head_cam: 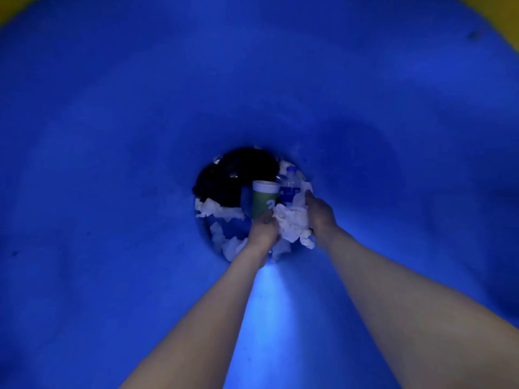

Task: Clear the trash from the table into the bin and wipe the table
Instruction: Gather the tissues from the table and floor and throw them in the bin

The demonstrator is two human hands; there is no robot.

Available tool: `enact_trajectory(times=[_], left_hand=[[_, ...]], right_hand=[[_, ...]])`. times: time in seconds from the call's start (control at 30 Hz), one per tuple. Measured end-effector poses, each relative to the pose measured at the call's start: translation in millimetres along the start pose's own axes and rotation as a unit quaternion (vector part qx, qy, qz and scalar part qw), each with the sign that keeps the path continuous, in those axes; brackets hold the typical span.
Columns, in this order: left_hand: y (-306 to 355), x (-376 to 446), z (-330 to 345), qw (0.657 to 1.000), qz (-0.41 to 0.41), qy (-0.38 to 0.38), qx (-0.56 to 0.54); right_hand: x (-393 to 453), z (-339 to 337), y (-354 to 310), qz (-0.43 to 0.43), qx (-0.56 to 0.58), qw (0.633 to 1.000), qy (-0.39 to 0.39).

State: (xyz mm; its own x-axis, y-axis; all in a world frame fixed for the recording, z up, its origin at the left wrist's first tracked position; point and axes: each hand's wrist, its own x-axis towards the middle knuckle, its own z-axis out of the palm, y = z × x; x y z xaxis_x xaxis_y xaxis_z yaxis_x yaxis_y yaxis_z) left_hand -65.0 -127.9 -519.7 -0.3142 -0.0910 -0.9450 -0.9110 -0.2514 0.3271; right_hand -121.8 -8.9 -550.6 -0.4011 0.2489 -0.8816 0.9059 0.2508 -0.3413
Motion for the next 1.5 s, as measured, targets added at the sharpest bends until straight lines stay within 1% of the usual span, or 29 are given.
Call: enact_trajectory(times=[0.07,0.17,0.27,0.4,0.57,0.63,0.8,0.97,1.1,1.27,1.4,1.5], left_hand=[[1,17,0,1.000,0.009,0.004,0.001],[1,39,2,0.999,0.011,0.013,-0.028],[-1,51,9,0.998,0.005,0.011,-0.055],[0,58,16,0.998,0.005,0.014,-0.063],[-3,42,10,0.999,0.010,0.016,-0.043],[1,30,2,0.999,0.011,0.018,-0.050],[18,2,-7,0.998,0.019,0.017,-0.049],[47,-50,-19,0.999,0.042,0.003,-0.024],[78,-105,-36,0.996,0.080,0.022,-0.018],[117,-203,-54,0.986,0.166,0.018,0.022],[144,-294,-63,0.971,0.233,0.024,0.049],[158,-357,-63,0.962,0.266,0.017,0.061]], right_hand=[[14,1,-4,0.002,-0.007,1.000,0.002],[31,0,-6,0.016,-0.004,1.000,-0.003],[43,-4,0,-0.010,0.007,1.000,-0.024],[50,-8,2,-0.026,0.005,0.999,-0.017],[40,-8,3,-0.018,-0.007,1.000,-0.001],[28,-9,-5,-0.001,0.024,1.000,0.002],[-6,-16,-22,0.015,0.051,0.998,0.024],[-62,-32,-49,-0.005,0.017,1.000,0.007],[-124,-42,-73,0.016,0.016,1.000,-0.008],[-229,-61,-117,-0.073,-0.014,0.997,-0.018],[-319,-86,-156,-0.132,0.008,0.991,-0.035],[-374,-114,-168,-0.173,-0.003,0.984,-0.033]])
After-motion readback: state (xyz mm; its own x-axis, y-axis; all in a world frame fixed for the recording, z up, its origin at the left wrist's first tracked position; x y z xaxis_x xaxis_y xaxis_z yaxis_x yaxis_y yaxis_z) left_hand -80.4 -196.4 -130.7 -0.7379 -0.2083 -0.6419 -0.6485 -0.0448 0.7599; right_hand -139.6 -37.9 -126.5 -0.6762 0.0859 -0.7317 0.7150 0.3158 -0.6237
